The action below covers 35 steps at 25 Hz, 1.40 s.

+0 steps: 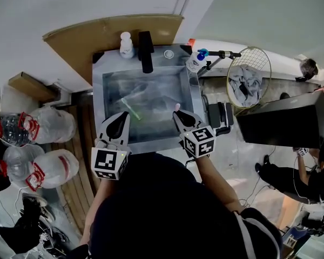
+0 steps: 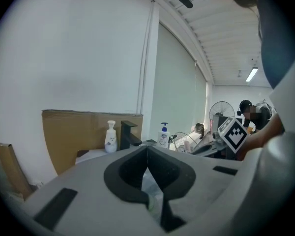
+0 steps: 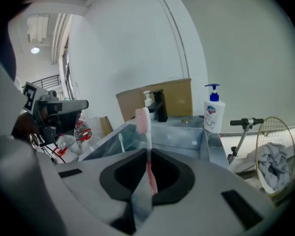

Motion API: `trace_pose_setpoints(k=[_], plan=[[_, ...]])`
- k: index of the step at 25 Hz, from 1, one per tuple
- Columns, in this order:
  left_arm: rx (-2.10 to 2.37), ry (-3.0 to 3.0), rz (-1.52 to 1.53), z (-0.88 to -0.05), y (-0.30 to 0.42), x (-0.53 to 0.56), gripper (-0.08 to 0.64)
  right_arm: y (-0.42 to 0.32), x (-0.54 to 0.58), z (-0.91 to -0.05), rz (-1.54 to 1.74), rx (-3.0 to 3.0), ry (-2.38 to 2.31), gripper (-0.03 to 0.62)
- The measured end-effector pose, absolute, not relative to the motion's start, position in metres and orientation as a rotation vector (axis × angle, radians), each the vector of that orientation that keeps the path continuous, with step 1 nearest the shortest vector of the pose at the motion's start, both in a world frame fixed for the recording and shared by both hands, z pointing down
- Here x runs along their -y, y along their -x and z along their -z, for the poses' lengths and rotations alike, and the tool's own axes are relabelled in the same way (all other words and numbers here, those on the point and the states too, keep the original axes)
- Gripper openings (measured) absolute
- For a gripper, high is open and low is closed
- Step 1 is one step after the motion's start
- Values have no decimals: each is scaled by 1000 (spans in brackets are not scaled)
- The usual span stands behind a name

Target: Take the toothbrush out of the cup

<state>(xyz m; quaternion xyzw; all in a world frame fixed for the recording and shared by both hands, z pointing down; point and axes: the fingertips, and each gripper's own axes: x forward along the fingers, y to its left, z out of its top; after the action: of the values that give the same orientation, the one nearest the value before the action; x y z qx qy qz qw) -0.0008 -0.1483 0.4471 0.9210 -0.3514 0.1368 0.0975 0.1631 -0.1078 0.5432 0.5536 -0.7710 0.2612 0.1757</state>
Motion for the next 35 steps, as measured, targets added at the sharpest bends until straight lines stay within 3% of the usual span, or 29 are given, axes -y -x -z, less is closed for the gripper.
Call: trace_pose_setpoints(k=[19, 35], plan=[[1228, -2606, -467, -457, 59, 177, 23, -183, 133, -703, -1362, 1692, -1503, 40], [1314, -2539, -479, -460, 89, 175, 23, -193, 144, -760, -1535, 1469, -1576, 41]])
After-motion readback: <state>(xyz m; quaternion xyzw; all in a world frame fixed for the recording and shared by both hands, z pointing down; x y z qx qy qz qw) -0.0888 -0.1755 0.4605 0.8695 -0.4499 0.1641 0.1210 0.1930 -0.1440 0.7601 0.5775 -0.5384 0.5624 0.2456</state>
